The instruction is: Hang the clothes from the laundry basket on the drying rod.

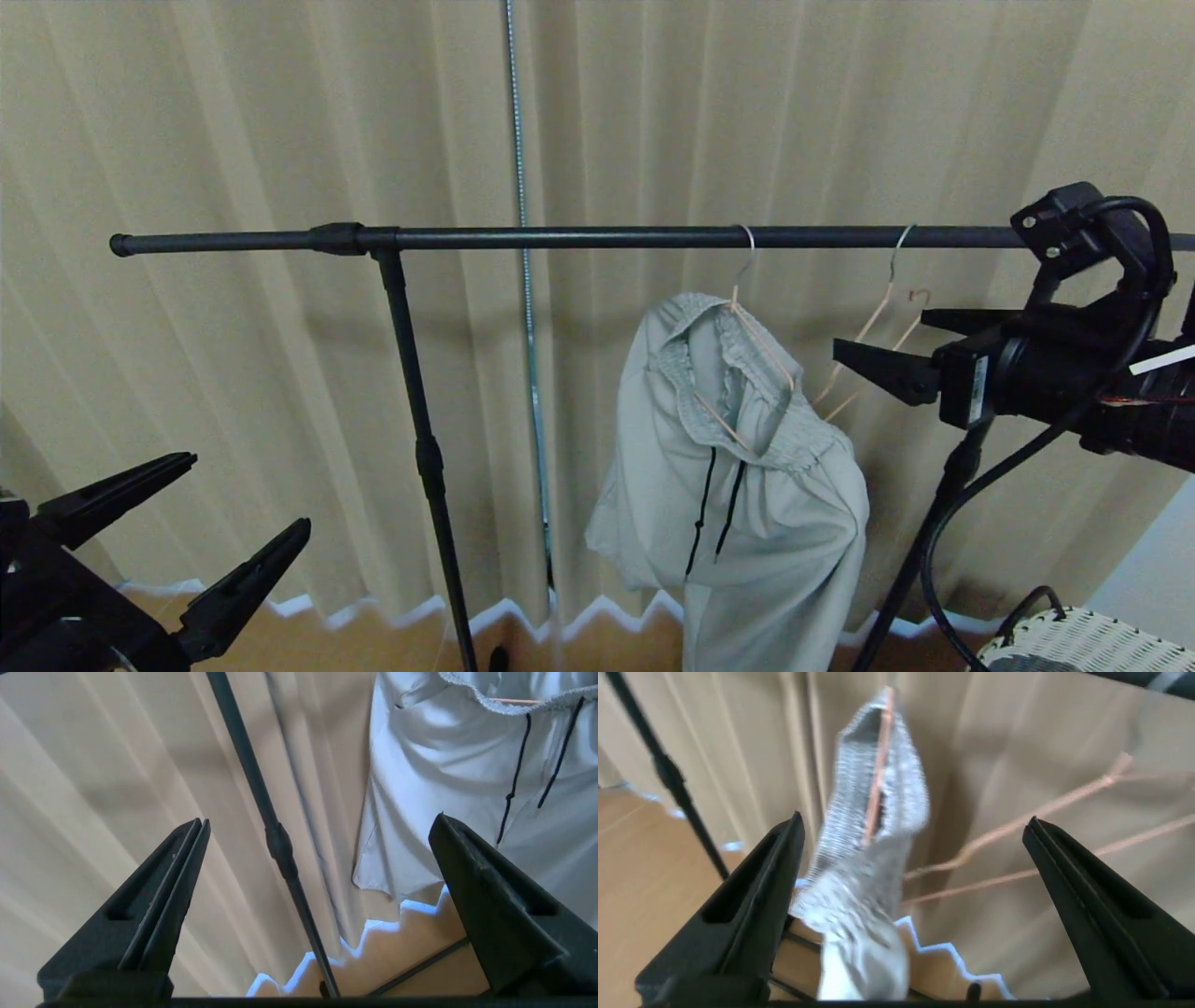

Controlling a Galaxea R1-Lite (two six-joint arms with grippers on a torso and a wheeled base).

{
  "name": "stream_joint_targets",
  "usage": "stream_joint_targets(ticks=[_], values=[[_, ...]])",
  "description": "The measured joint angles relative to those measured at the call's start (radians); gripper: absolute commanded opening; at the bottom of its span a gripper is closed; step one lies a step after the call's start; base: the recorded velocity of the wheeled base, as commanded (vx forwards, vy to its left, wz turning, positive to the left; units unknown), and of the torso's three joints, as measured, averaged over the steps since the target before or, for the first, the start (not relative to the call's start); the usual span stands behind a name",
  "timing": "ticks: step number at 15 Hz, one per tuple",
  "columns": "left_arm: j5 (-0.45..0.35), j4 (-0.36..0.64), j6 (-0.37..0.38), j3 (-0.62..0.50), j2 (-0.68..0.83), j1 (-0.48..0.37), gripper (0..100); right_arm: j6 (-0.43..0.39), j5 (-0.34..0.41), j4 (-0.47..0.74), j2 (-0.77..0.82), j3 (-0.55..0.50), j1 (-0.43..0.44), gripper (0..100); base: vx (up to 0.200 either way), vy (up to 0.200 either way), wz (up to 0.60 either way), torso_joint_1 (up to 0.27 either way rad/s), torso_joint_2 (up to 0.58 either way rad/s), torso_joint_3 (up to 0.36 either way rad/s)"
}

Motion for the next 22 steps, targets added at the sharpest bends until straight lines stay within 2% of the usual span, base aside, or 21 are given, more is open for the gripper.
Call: stream_joint_targets(ticks=[3,6,10,13,16,20,22], values=[[0.000,0.001,0.003,0.009,0.000,0.007,100,-0.039,-0.010,0.015,-0.030,0.036,-0.079,100,0.000,0.000,0.00,0.000,0.00,0.000],[0.003,0.001,0.006,0.030,-0.006,0.010,100,-0.125,-0.012,0.036,-0.100,0.133,-0.212,100,-0.200,0.000,0.00,0.007,0.01,0.007],[0.016,0.001,0.008,0.061,-0.014,0.045,100,-0.157,-0.006,0.031,-0.178,0.275,-0.344,100,-0.200,0.000,0.00,-0.006,0.00,0.006],[0.019,0.001,0.010,0.063,-0.016,0.145,100,-0.155,-0.001,-0.004,-0.201,0.346,-0.366,100,-0.200,0.000,0.00,0.001,0.00,0.002],[0.019,0.038,0.010,0.064,-0.017,0.226,100,-0.155,0.001,-0.148,-0.203,0.432,-0.368,100,-0.200,0.000,0.00,0.001,0.00,0.001],[0.018,0.086,0.008,0.064,-0.031,0.243,100,-0.154,0.002,-0.325,-0.186,0.567,-0.366,100,0.000,0.000,0.00,0.000,0.00,0.000],[0.018,0.089,0.007,0.064,-0.054,0.243,100,-0.154,0.001,-0.369,-0.169,0.609,-0.366,100,0.000,0.000,0.00,0.000,0.00,0.000]])
